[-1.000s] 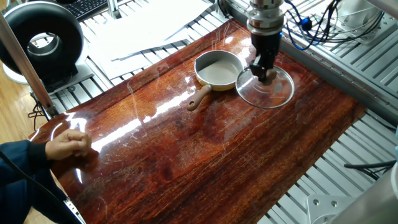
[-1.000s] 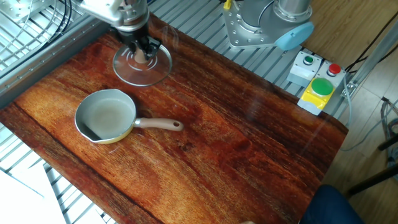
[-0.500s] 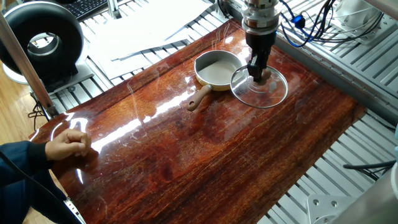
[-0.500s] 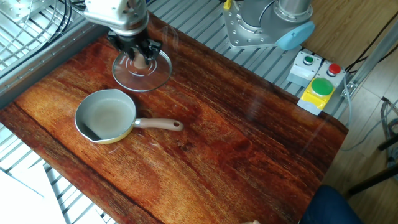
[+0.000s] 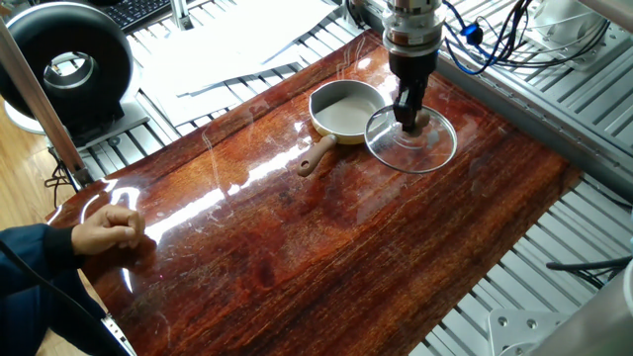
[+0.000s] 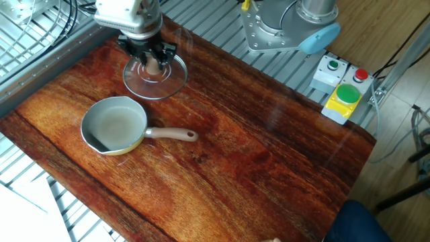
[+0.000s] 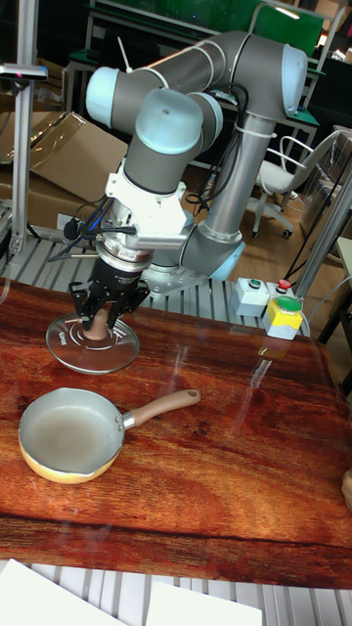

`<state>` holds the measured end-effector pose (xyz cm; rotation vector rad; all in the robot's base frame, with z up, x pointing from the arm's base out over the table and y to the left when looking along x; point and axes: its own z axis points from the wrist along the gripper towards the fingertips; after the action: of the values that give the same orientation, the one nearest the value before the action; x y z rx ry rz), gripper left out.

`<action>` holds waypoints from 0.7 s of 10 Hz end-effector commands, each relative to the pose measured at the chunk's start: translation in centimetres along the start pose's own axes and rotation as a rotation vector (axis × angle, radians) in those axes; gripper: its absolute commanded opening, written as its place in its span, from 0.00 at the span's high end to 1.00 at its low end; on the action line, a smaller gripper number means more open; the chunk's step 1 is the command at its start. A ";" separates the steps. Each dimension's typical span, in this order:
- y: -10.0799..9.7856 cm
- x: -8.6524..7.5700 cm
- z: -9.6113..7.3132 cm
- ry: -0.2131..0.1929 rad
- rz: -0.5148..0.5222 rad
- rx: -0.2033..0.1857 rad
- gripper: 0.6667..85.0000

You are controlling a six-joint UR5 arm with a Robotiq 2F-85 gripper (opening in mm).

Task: Cover the pot with the lid

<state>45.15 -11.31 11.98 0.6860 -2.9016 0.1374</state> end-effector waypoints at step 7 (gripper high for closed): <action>-6.3 -4.5 -1.3 -0.021 -0.235 0.108 0.99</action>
<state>49.33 -13.73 12.51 0.9217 -2.8482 0.2313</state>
